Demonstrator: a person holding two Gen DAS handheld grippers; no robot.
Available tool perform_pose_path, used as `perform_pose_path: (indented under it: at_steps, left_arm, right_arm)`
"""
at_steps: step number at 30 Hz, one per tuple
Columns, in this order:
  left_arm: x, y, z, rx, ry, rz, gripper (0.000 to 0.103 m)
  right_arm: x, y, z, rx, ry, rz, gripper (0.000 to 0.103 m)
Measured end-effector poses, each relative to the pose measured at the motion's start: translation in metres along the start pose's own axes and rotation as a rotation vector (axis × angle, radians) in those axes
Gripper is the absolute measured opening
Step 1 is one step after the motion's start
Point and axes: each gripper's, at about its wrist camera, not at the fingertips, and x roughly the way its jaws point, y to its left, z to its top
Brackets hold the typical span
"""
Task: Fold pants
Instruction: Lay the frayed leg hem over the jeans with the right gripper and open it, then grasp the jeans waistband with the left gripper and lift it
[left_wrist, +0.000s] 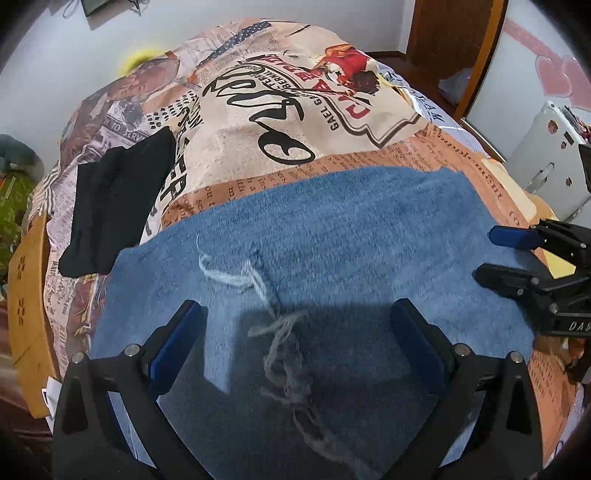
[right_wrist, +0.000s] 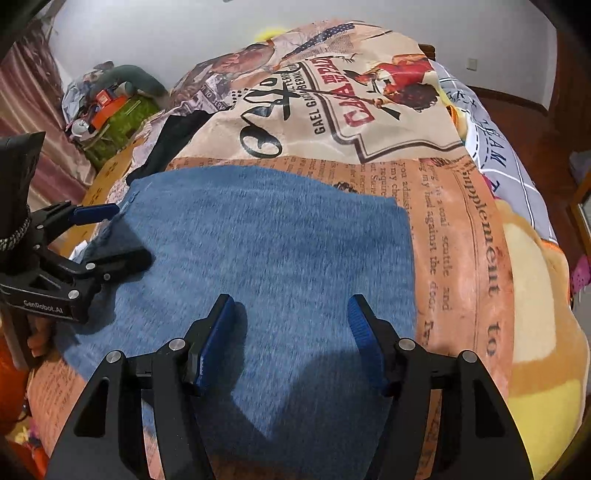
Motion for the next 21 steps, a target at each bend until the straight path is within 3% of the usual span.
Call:
perform_pose_path:
  at_steps: [14, 21]
  left_arm:
    - [-0.029, 0.012, -0.04, -0.071, -0.003, -0.01, 0.103]
    - [-0.053, 0.032, -0.049, -0.146, -0.068, 0.064, 0.103]
  right_arm:
    - [-0.02, 0.013, -0.015, 0.009, 0.006, -0.04, 0.06]
    - [-0.037, 0.043, -0.007, -0.052, -0.062, -0.055, 0.06]
